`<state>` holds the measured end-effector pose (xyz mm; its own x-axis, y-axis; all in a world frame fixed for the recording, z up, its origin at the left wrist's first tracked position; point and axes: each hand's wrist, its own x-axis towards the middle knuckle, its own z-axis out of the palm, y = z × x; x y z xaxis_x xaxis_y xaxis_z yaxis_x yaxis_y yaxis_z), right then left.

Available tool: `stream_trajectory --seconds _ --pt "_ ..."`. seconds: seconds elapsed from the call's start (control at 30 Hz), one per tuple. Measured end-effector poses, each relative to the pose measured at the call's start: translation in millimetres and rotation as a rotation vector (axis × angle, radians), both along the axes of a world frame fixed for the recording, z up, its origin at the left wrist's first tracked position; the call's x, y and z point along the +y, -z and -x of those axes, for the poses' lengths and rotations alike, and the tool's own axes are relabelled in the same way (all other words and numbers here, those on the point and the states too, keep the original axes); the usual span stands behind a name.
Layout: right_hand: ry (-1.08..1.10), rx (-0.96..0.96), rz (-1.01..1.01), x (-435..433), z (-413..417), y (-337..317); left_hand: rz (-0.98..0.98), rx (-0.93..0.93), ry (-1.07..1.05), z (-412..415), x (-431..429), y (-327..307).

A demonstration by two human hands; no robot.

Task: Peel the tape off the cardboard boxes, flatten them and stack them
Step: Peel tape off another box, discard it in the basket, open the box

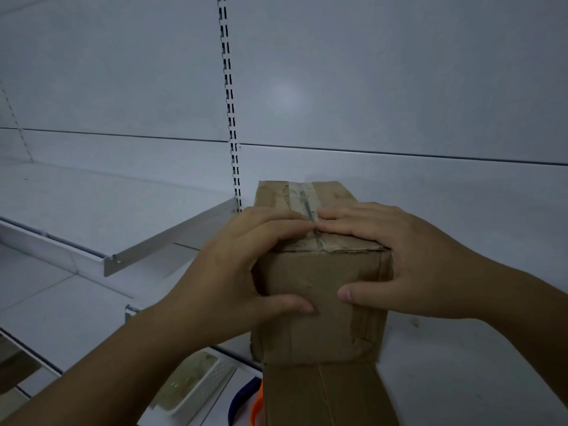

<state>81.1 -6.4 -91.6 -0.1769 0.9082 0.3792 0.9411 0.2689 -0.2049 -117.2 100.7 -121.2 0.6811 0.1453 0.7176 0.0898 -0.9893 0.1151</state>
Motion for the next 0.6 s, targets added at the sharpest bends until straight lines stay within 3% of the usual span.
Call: stream_trajectory --seconds 0.27,0.43,0.6 --pt "-0.001 0.004 0.000 -0.5 1.3 0.3 -0.088 -0.210 -0.014 -10.2 -2.1 4.7" --pt "0.003 -0.005 -0.009 -0.2 -0.1 -0.7 -0.193 -0.141 0.114 -2.6 3.1 4.3" --pt "0.000 -0.004 -0.013 0.9 0.2 0.0 -0.272 -0.138 0.111 -0.7 5.6 11.4"
